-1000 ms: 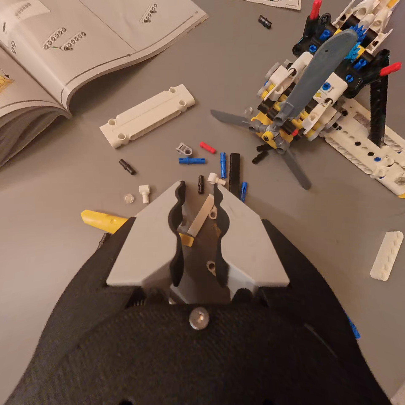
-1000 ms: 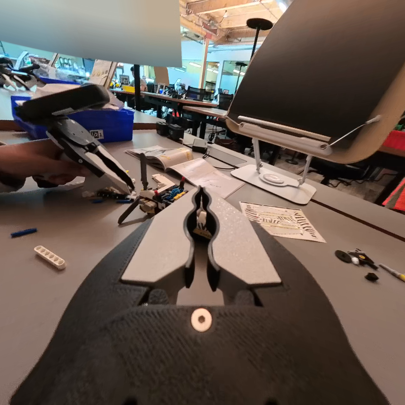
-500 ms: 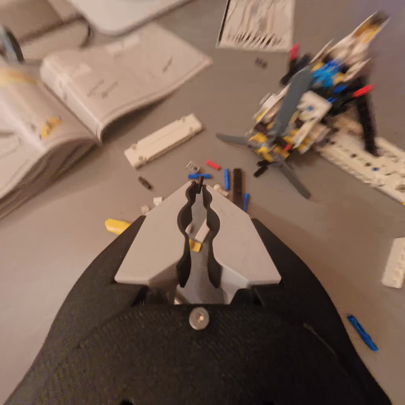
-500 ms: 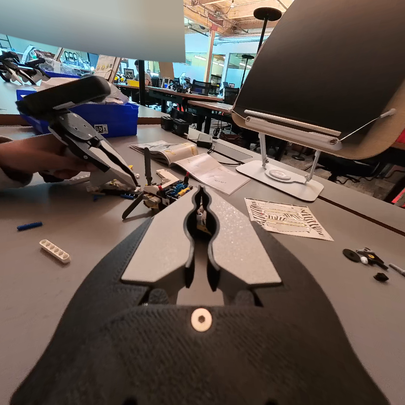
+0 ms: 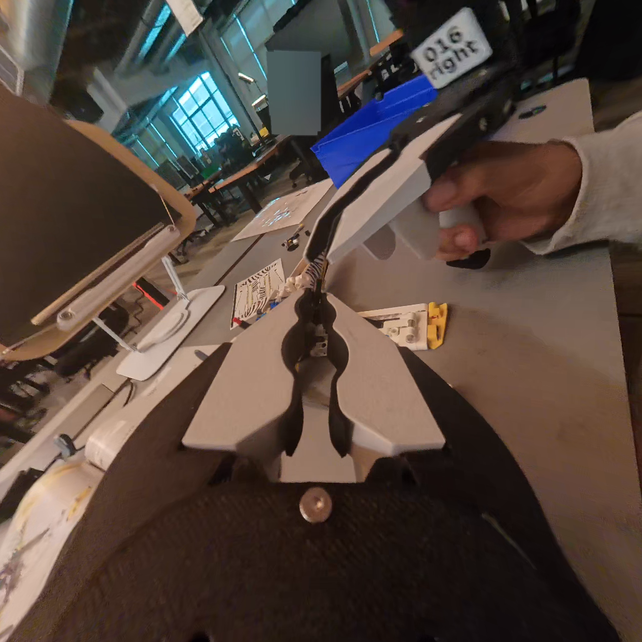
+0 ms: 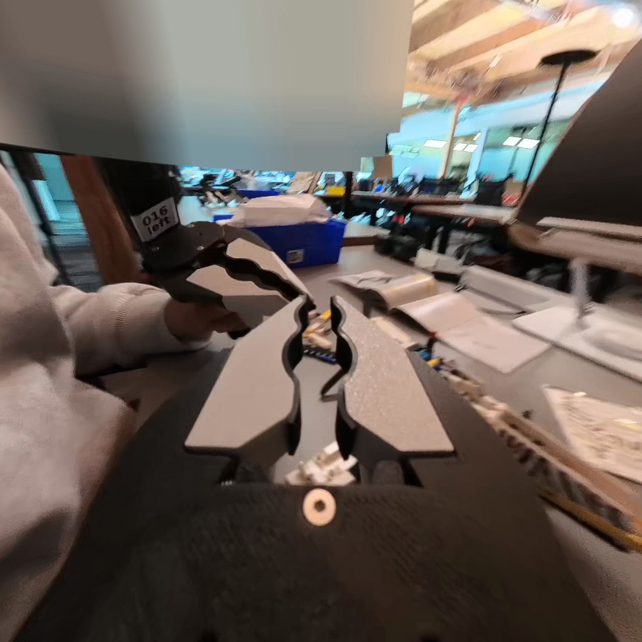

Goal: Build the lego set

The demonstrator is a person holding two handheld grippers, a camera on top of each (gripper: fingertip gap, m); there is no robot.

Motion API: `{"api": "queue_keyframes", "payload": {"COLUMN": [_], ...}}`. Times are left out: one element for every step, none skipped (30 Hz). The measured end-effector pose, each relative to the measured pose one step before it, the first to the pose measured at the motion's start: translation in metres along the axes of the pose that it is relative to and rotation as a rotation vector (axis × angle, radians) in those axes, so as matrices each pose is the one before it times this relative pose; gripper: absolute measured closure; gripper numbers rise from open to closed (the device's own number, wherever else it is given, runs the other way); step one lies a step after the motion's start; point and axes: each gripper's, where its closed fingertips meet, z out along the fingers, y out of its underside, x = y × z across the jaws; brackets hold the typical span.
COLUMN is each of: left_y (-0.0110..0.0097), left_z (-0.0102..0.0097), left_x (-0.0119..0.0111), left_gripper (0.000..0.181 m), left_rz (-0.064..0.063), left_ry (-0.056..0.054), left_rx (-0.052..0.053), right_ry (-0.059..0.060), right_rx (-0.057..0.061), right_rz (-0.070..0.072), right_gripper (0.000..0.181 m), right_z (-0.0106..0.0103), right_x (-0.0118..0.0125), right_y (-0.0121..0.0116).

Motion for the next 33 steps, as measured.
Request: {"api": "queue_keyframes", "payload": {"left_y": [0.00042,0.00125,0.00148,0.00087,0.00003,-0.00056,-0.00056,-0.00053,-0.00005,0.00018,-0.00077,-0.00086,0.00026,0.00049,-0.00027,-0.00070,-0.00062,-0.00042,0.00011,0.00030,0.00024,-0.00025,-0.00040,-0.00016,-0.00056,-0.00089,-0.00049,-0.00003,0.00076,0.00120,0.00075,0.00028,0.00042], "left_z": [0.00085,0.00070,0.00058,0.00012,-0.00020,-0.00046,-0.00051,-0.00059,-0.00015,-0.00004,-0.00033,-0.00015,0.00043,0.00054,0.00027,-0.00001,-0.00019,-0.00025,-0.00023,-0.00001,0.00013,0.00052,0.00063,0.00015,-0.00075,-0.00139,-0.00186,-0.00172,-0.00128,-0.00067,-0.00062,-0.00065,-0.00053], "left_x": [0.00244,0.00087,0.00037,0.00019,-0.00037,-0.00052,-0.00050,-0.00087,-0.00031,0.00035,0.00016,0.00019,0.00093,0.00072,0.00042,0.00063,0.00066,-0.00023,-0.00046,0.00000,0.00028,-0.00020,-0.00086,-0.00098,-0.00272,-0.00505,-0.00617,-0.00526,-0.00441,-0.00407,-0.00406,-0.00382,-0.00434], "left_gripper": [0.180,0.180,0.180,0.180,0.180,0.180,0.179,0.179,0.179,0.179,0.179,0.179,0.180,0.180,0.180,0.180,0.180,0.180,0.180,0.179,0.179,0.180,0.178,0.178,0.176,0.179,0.179,0.179,0.177,0.176,0.176,0.176,0.176], "left_rz": [0.0267,0.0190,0.0091,0.0013,-0.0025,-0.0046,-0.0040,-0.0009,0.0000,0.0019,0.0043,0.0037,0.0023,0.0033,0.0044,0.0034,0.0026,0.0030,0.0030,-0.0017,-0.0043,-0.0057,-0.0055,-0.0046,-0.0092,-0.0201,-0.0230,-0.0288,-0.0353,-0.0380,-0.0348,-0.0290,-0.0252], "left_ry": [-0.0017,-0.0046,0.0000,0.0028,0.0007,0.0006,-0.0003,-0.0039,-0.0011,0.0021,-0.0018,-0.0014,0.0031,0.0006,-0.0026,0.0001,0.0012,-0.0026,-0.0033,0.0014,0.0031,-0.0023,-0.0084,-0.0078,-0.0146,-0.0230,-0.0230,-0.0099,-0.0013,0.0023,0.0002,-0.0020,-0.0080], "left_rx": [-0.0058,-0.0072,-0.0070,-0.0036,0.0013,0.0048,0.0039,0.0040,0.0013,-0.0004,0.0040,0.0047,-0.0010,-0.0030,0.0002,0.0031,0.0027,0.0018,0.0001,0.0002,-0.0007,0.0026,0.0027,0.0012,0.0049,0.0102,0.0099,0.0071,0.0033,-0.0001,0.0011,0.0034,0.0021], "right_ry": [-0.0322,-0.0285,-0.0268,-0.0215,-0.0167,-0.0070,0.0002,0.0027,0.0069,0.0056,0.0000,-0.0038,-0.0047,-0.0044,-0.0026,-0.0013,-0.0032,-0.0027,-0.0011,-0.0034,-0.0044,-0.0035,-0.0007,0.0011,0.0045,0.0072,0.0093,0.0144,0.0099,-0.0039,-0.0063,-0.0068,-0.0181], "right_rx": [-0.0350,-0.0401,-0.0357,-0.0248,-0.0123,-0.0028,-0.0005,-0.0023,-0.0045,-0.0043,-0.0032,-0.0029,-0.0020,-0.0029,-0.0048,-0.0038,-0.0001,0.0024,0.0016,0.0008,-0.0004,0.0001,-0.0030,-0.0077,-0.0061,-0.0035,-0.0023,0.0038,0.0099,0.0179,0.0254,0.0325,0.0376], "right_rz": [0.0552,0.0510,0.0434,0.0365,0.0293,0.0224,0.0143,0.0067,0.0028,0.0017,0.0034,0.0062,0.0075,0.0074,0.0068,0.0062,0.0052,0.0053,0.0050,0.0026,0.0009,0.0011,0.0004,-0.0040,-0.0105,-0.0124,-0.0135,-0.0155,-0.0147,-0.0124,-0.0080,-0.0093,-0.0137], "right_gripper": [0.168,0.166,0.163,0.161,0.162,0.163,0.163,0.163,0.165,0.165,0.165,0.166,0.167,0.168,0.168,0.169,0.170,0.171,0.172,0.173,0.176,0.178,0.178,0.178,0.178,0.179,0.179,0.179,0.179,0.179,0.179,0.179,0.179], "right_z": [0.00593,0.00504,0.00390,0.00260,0.00130,0.00061,0.00001,0.00002,-0.00005,-0.00012,0.00019,0.00026,0.00040,0.00034,0.00039,0.00041,0.00017,0.00021,0.00027,0.00044,0.00035,0.00024,0.00001,-0.00035,-0.00076,-0.00116,-0.00200,-0.00275,-0.00361,-0.00384,-0.00398,-0.00389,-0.00361], "right_x": [-0.00451,-0.00328,-0.00274,-0.00199,-0.00146,-0.00015,0.00089,0.00122,0.00186,0.00155,0.00064,0.00017,-0.00011,0.00000,0.00021,0.00032,-0.00017,-0.00013,-0.00012,-0.00048,-0.00077,-0.00076,-0.00036,-0.00016,0.00013,0.00012,0.00049,0.00133,0.00108,-0.00028,-0.00016,0.00005,-0.00158], "right_y": [0.00496,0.00526,0.00414,0.00264,0.00107,0.00021,0.00030,0.00096,0.00141,0.00132,0.00116,0.00083,0.00061,0.00092,0.00118,0.00096,0.00056,0.00021,0.00018,0.00034,0.00037,0.00013,0.00037,0.00060,0.00007,-0.00063,-0.00095,-0.00162,-0.00229,-0.00292,-0.00327,-0.00364,-0.00359]}}
